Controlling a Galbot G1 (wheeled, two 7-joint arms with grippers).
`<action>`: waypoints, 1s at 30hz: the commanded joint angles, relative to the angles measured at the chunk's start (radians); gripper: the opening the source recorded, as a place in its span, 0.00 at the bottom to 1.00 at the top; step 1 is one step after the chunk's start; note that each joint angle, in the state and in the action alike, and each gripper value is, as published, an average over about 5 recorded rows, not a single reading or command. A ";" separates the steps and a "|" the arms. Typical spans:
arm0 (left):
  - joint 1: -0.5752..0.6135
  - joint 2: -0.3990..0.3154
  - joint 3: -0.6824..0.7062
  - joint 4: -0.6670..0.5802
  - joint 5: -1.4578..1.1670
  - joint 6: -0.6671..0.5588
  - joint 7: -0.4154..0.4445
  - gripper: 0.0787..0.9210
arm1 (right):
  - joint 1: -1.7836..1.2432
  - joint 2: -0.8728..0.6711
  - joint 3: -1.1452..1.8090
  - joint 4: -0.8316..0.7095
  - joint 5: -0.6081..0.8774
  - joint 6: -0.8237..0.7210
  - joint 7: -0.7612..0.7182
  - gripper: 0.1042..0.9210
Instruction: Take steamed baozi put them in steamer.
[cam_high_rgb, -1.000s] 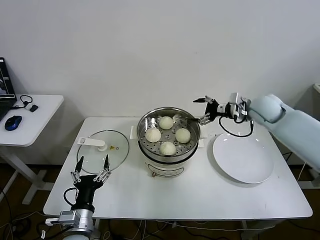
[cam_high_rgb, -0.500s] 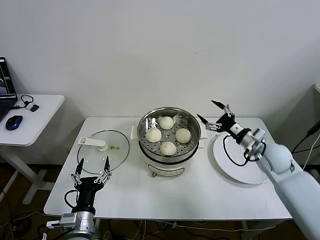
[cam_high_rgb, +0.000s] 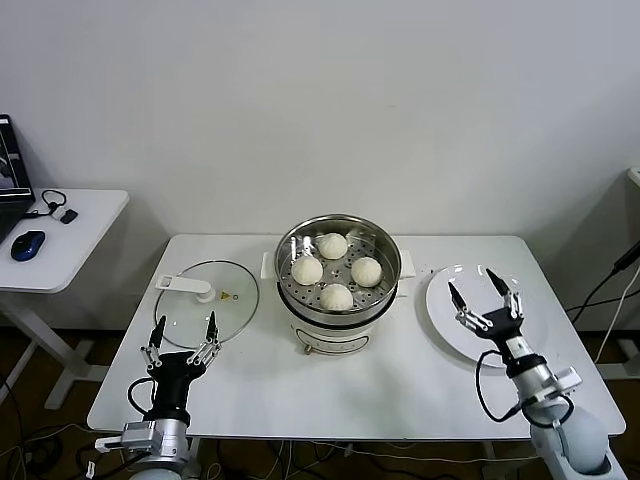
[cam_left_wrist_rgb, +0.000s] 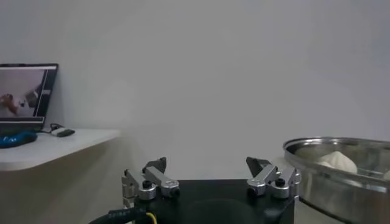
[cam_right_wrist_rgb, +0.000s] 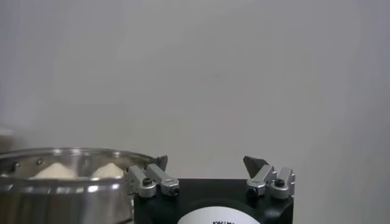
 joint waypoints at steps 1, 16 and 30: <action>-0.006 0.001 -0.006 0.046 0.091 -0.031 0.000 0.88 | -0.227 0.107 0.069 0.019 0.044 0.103 0.011 0.88; -0.002 0.003 -0.007 0.049 0.116 -0.032 0.003 0.88 | -0.249 0.113 0.034 0.024 0.051 0.069 -0.007 0.88; 0.000 0.005 -0.003 0.045 0.126 -0.029 0.009 0.88 | -0.239 0.091 0.015 0.044 0.005 -0.004 -0.018 0.88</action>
